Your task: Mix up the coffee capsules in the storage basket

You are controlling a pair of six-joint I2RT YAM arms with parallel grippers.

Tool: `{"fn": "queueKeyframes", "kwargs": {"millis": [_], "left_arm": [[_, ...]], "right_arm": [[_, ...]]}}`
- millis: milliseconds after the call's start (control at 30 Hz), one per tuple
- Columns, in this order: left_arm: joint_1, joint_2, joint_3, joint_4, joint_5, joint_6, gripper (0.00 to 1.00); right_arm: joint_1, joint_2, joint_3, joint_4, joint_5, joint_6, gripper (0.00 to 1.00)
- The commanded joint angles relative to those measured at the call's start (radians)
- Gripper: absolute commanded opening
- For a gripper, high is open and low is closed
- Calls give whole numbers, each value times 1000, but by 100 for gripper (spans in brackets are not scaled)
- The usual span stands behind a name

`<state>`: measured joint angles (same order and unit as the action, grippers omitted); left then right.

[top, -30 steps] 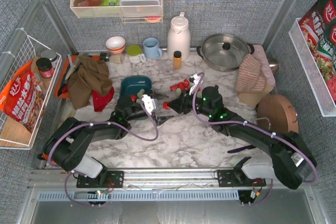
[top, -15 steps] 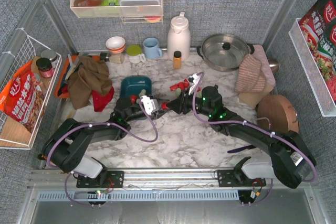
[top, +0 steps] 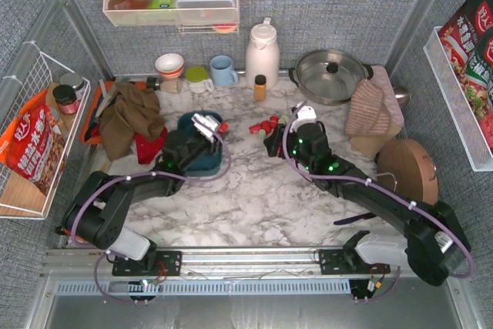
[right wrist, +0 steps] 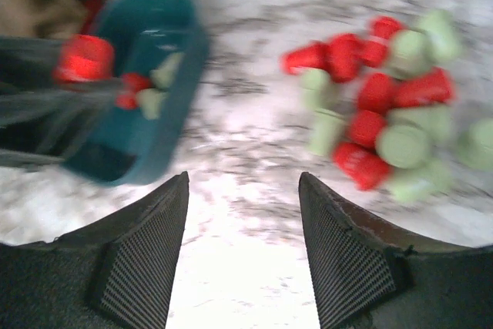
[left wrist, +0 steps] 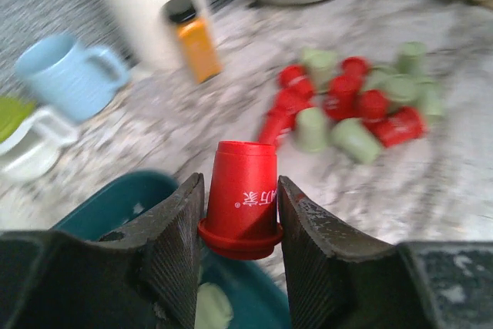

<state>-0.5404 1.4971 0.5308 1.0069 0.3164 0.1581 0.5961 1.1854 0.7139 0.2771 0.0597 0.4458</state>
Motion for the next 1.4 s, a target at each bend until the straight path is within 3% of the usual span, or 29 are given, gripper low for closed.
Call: {"fn": "queueKeyframes", "kwargs": {"millis": [0,167,267,367,400,933,1367], "left_arm": [[72,37,44,-98,-137,-80,30],[122,104,111,-237,-197,-92,36],[146,135,164,-329,-244,-135,60],[151,148,212,-405,-260,-150,97],[151,147,217,-410,-256,-153,99],[149,56,167,-284,-183,-177,99],[148,21,129,-192,-89,-157,99]], "right_arm": [[-24,88,74,-254,328,-1,65],[-66,264,178,-373,331,27,68],[-88,349,229,-439,345,48,69],[-124,408,249,-464,325,87,68],[-138,424,250,-461,304,98,68],[-247,568,308,-442,156,170,61],[-256,542,294,-442,128,156,31]]}}
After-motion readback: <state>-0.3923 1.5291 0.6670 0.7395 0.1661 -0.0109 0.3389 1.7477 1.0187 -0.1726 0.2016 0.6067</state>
